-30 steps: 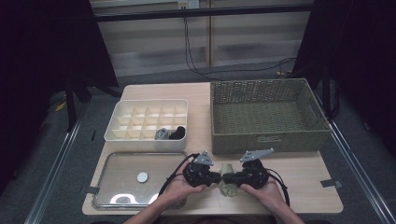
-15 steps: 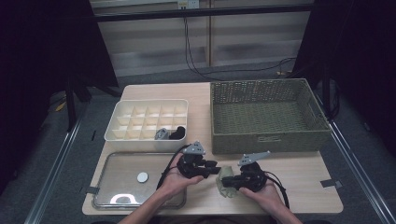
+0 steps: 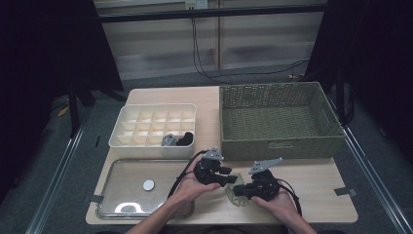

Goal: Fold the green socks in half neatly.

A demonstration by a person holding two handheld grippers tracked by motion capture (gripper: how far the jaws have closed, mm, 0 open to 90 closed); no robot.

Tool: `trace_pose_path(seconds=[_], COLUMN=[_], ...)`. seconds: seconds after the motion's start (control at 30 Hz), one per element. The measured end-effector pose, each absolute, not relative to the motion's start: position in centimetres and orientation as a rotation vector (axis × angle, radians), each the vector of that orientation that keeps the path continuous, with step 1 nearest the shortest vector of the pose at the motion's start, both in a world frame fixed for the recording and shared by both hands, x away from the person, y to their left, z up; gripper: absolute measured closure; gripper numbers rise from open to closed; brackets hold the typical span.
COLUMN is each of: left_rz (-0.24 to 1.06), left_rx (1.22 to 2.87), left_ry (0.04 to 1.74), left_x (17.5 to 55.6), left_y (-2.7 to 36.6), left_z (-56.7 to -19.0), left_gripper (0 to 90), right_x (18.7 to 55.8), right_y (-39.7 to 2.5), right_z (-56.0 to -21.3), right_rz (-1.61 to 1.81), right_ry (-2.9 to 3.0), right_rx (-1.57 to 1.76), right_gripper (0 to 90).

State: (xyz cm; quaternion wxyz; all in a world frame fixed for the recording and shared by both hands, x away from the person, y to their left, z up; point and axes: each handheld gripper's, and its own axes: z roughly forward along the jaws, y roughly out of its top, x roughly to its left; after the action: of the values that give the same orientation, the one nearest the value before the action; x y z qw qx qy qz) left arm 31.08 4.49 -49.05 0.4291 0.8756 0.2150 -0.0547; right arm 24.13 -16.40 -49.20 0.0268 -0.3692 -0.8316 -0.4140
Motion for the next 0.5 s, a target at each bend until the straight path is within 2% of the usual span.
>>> trace_pose_path(seconds=[0.33,0.5], left_rz=[-0.165,-0.204], left_rx=[2.202,2.207], left_ry=[0.539,0.537], left_x=[30.8,30.6], left_y=[4.6,4.7], left_z=[-49.4,-49.7], left_gripper=[56.1,54.3], right_x=[23.7,23.3], right_y=[-17.3,-17.6], right_z=[-48.9,-48.7], right_rz=[-1.248,-1.227], right_ry=[-2.62,-2.656], right_rx=[-1.18,-1.211], right_gripper=[83.7,79.5])
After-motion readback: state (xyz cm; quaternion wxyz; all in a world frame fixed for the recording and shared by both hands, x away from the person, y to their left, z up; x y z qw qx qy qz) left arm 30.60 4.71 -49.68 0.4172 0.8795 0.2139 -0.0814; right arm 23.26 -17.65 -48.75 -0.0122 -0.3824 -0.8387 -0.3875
